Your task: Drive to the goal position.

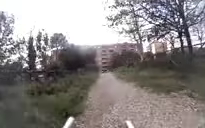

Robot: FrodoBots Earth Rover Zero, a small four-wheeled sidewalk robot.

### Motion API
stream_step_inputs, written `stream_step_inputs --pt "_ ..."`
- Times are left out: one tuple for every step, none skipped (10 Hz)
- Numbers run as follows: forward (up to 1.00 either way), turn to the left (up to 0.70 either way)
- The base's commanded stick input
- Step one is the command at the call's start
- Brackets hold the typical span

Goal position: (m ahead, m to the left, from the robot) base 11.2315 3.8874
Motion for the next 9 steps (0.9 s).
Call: stream_step_inputs --pt "0.7 0.0" --pt "0.7 0.0" --pt "0.7 0.0" --pt "0.7 0.0" --pt "0.7 0.0" --pt "0.7 0.0" --pt "0.7 0.0" --pt "0.7 0.0" --pt "0.7 0.0"
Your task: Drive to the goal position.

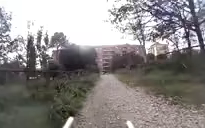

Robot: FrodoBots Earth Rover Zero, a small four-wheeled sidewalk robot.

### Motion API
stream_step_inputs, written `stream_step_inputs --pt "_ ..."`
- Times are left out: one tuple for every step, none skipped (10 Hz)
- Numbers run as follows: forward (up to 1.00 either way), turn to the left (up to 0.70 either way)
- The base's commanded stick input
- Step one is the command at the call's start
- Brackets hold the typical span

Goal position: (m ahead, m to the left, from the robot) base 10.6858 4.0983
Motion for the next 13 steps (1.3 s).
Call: stream_step_inputs --pt "0.7 0.0" --pt "0.7 0.0" --pt "0.7 0.0" --pt "0.7 0.0" --pt "0.7 0.0" --pt "0.7 0.0" --pt "0.7 0.0" --pt "0.7 0.0" --pt "0.7 0.0" --pt "0.7 0.0" --pt "0.7 0.0" --pt "0.7 0.0" --pt "0.7 0.0"
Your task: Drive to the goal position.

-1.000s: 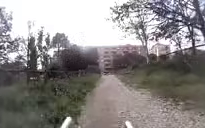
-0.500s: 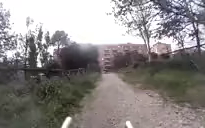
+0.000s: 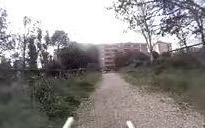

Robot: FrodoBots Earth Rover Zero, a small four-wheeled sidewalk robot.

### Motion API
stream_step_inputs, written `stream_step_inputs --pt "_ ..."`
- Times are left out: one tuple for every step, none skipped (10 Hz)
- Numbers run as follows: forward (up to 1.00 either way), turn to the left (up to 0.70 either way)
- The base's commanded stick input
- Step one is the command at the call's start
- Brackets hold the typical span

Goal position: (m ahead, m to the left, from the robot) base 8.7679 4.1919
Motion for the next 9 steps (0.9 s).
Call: stream_step_inputs --pt "0.7 0.0" --pt "0.7 0.0" --pt "0.7 0.0" --pt "0.7 0.0" --pt "0.7 0.0" --pt "0.7 0.0" --pt "0.7 0.0" --pt "0.7 0.0" --pt "0.7 0.0"
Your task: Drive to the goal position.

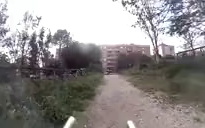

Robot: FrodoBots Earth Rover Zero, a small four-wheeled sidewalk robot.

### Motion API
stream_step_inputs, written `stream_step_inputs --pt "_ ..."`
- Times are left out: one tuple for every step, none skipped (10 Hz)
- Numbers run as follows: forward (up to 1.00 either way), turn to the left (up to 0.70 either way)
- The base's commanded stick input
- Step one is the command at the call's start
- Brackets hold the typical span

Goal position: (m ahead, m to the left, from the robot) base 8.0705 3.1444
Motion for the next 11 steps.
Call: stream_step_inputs --pt "0.7 0.0" --pt "0.7 0.0" --pt "0.7 0.0" --pt "0.7 0.0" --pt "0.7 0.0" --pt "0.7 0.0" --pt "0.7 0.0" --pt "0.7 0.0" --pt "0.7 0.0" --pt "0.7 0.0" --pt "0.7 0.0"
